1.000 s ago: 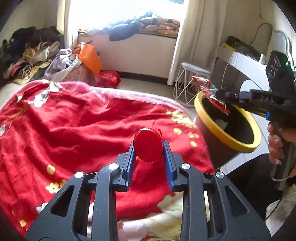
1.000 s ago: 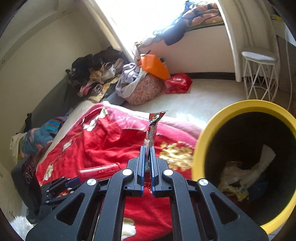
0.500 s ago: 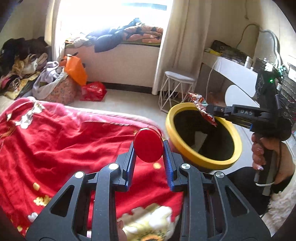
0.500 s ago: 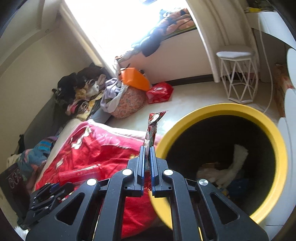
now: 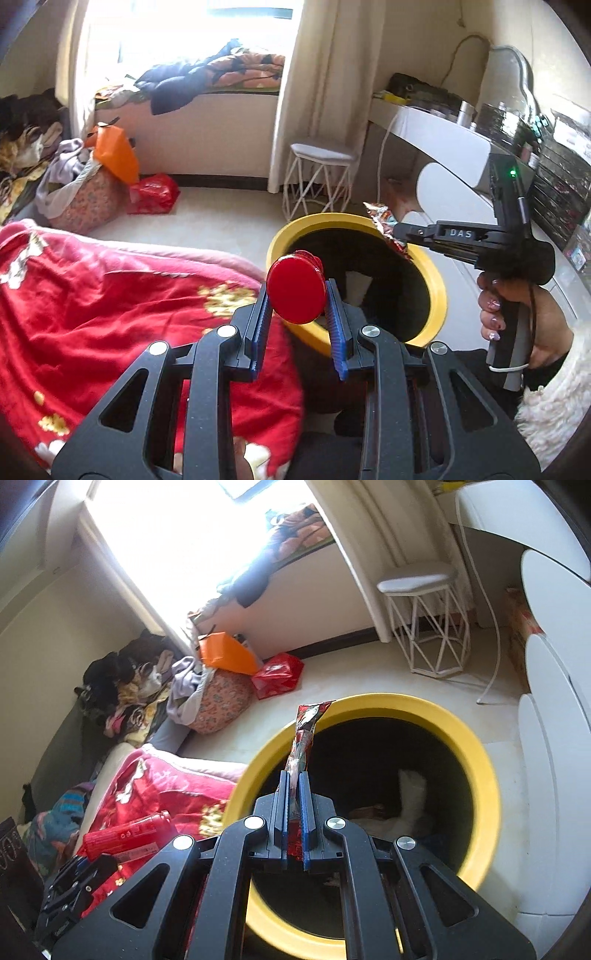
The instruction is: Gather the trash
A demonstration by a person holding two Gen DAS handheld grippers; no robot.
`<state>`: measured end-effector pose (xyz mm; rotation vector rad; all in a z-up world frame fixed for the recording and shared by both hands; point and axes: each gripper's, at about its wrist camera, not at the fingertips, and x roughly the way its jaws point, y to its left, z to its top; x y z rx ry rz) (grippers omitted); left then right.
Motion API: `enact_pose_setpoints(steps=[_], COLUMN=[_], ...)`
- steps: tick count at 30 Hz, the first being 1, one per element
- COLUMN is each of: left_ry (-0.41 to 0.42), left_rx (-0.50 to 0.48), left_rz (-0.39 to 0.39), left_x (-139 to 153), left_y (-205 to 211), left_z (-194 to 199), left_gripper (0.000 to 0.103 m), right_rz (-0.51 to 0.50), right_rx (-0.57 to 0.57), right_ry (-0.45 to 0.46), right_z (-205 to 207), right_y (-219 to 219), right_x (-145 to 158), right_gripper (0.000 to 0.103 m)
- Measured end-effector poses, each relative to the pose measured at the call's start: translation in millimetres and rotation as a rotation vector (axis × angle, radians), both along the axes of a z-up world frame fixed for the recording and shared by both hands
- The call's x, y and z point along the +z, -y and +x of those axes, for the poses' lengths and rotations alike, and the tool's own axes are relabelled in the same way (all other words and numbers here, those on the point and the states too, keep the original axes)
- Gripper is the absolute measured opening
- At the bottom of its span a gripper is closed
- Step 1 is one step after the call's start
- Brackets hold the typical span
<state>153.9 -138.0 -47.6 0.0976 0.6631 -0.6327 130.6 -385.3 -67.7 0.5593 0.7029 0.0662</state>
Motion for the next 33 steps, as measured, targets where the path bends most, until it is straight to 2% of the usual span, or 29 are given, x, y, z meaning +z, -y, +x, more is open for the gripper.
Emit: enact_pose_setpoints(steps=[12,15,17,18,20,22,25,27,30,33], left_ry=[-0.071,-0.103,-0.117,-0.119,-0.121,-0.109,-0.097,-0.086,-0.064,-0.053], left_rx=[-0.071,-0.064,-0.053,-0.048,-0.048,-0.042,-0.025,-0.019,0.01,0.043], left_rz=[0.015,0.021,0.03,0.029,0.022,0.021,0.017,0.01,0.009,-0.004], left_x=[-28.7,-38.1,-43.2,-43.4,-42.7,-39.5,-34.1,-29.8,-22.7,-16.2], left_y=[52.3,62.0,65.3,65.7,65.5,62.8,57.5,53.0,44.2,32.1], left_z=[10.6,18.7,23.3,24.3,23.9,20.8,15.6,11.9,6.1,0.4], left_gripper=[0.022,0.023,0.023,0.024,0.033,0.047,0.057,0.064,0.083,0.092], right_rz=[0.048,0.044,0.032,0.019,0.001,0.007,-0.004,-0.015,-0.031,-0.056], right_rx=[-0.019,-0.032,-0.036,-0.038,-0.039,-0.038,-0.041,-0.038,-0.038,-0.036], right_ry=[-0.05,-0.056,-0.049,-0.047,-0.047,-0.041,-0.021,-0.003,0.032,0.073], right_z=[-4.4,-4.0,-6.0,-7.5,-9.8,-12.8,-18.5,-22.6,-31.3,-44.9], right_y=[26.3,29.3,29.1,28.3,27.0,26.3,22.4,18.1,8.5,-4.0], right_x=[-12.3,-12.2,-9.9,-9.1,-7.4,-6.1,-1.0,4.5,13.8,22.2], right_gripper=[0.007,0.02,0.038,0.04,0.043,0.044,0.053,0.055,0.065,0.075])
